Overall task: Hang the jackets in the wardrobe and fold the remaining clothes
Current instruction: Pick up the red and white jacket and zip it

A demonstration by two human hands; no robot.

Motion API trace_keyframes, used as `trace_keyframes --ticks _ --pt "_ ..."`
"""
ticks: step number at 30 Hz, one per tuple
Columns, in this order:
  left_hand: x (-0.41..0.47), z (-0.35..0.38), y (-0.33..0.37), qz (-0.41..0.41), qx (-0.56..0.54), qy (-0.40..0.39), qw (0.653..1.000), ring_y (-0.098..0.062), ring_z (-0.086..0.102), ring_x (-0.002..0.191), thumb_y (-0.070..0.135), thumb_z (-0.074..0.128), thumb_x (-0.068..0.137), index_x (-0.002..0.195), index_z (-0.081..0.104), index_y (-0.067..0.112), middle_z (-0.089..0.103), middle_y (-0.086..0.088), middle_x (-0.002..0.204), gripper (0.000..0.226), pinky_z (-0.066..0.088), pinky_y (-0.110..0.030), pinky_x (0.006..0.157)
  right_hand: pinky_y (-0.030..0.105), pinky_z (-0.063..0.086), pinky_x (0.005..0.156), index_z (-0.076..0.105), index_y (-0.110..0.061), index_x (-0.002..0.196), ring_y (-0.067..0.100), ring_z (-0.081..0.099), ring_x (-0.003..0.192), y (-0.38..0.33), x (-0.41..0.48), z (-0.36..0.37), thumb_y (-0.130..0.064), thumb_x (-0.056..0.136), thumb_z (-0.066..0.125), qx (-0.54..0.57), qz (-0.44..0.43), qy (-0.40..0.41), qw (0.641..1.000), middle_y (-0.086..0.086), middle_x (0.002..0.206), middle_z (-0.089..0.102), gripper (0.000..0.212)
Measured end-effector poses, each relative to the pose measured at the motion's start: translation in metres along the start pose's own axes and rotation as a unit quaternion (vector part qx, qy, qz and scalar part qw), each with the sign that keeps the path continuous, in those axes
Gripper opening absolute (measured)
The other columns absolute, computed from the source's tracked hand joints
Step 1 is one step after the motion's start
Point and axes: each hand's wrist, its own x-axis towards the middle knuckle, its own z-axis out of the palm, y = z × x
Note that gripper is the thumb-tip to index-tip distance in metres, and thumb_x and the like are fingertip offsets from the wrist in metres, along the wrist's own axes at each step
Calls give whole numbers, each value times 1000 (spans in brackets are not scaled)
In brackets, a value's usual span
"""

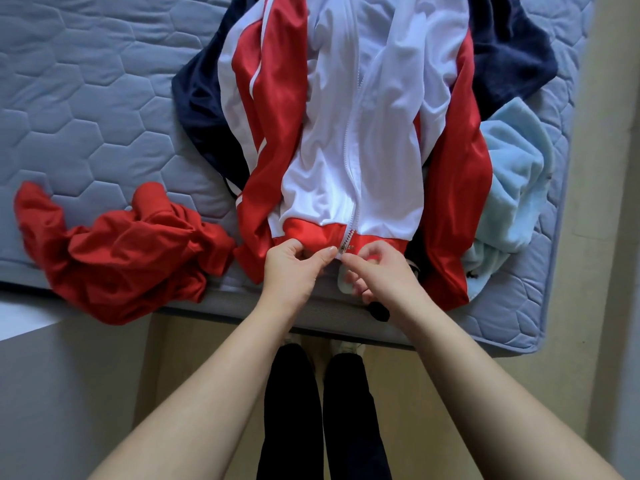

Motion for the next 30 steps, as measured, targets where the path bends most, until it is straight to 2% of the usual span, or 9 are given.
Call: trace_keyframes --ticks 2,4,8,12,16,21,25,28,30 --pt "0 0 -1 -3 -11 -1 1000 -3 42 47 10 76 78 71 63 -9 52 7 49 24 38 -14 49 18 41 43 53 -25 89 5 53 45 6 2 0 -25 83 72 -80 -114 41 989 -5 63 60 20" --pt "0 1 -1 -6 -20 -3 1000 -1 43 45 9 76 78 73 63 -10 51 10 47 24 38 -13 48 16 44 52 55 -30 88 1 53 53 11 3 -1 -27 84 71 -166 -193 52 966 -10 67 59 17" --pt "1 0 -1 -10 -16 -8 1000 -1 42 44 9 76 78 74 63 -10 50 8 47 23 37 -13 48 32 46 61 53 -32 85 4 51 62 16 7 -6 -34 87 64 -299 -254 71 917 -15 67 54 12" --pt "1 0 -1 -15 -15 -12 1000 -1 39 44 5 74 79 78 61 -17 48 1 50 27 36 -13 47 34 44 63 52 -30 90 15 56 75 13 9 -9 -33 90 54 -421 -307 62 851 -10 81 55 4" --pt "1 -3 -3 -16 11 -22 1000 -4 38 48 8 75 79 80 60 -19 48 -5 58 31 35 -15 48 36 42 56 55 -22 87 28 60 72 8 9 -14 -27 89 54 -465 -349 61 812 -1 77 64 5" --pt "1 -11 -15 -17 99 -29 995 -16 40 58 19 78 76 75 56 -16 48 -9 60 42 33 -30 57 40 41 54 58 -8 77 34 59 69 -16 13 -31 -16 89 55 -506 -409 101 753 9 71 61 15" --pt "0 -21 -30 -43 173 -11 984 -19 48 60 24 78 75 72 59 -7 55 -11 62 36 39 -32 60 43 41 60 57 -6 82 33 56 72 -48 23 -42 -17 91 47 -517 -394 158 744 10 76 61 17" --pt "0 -22 -30 -70 209 2 975 -23 58 63 26 76 76 70 60 0 64 -10 64 31 42 -31 63 44 41 61 56 -6 83 34 53 70 -58 22 -38 -16 91 46 -517 -404 145 741 11 75 59 16" --pt "0 -17 -25 -70 249 32 965 -24 60 75 32 75 75 79 57 8 65 -7 78 30 41 -30 68 44 41 59 55 -5 80 35 50 66 -59 19 -34 -13 90 47 -507 -417 136 742 11 71 57 15"
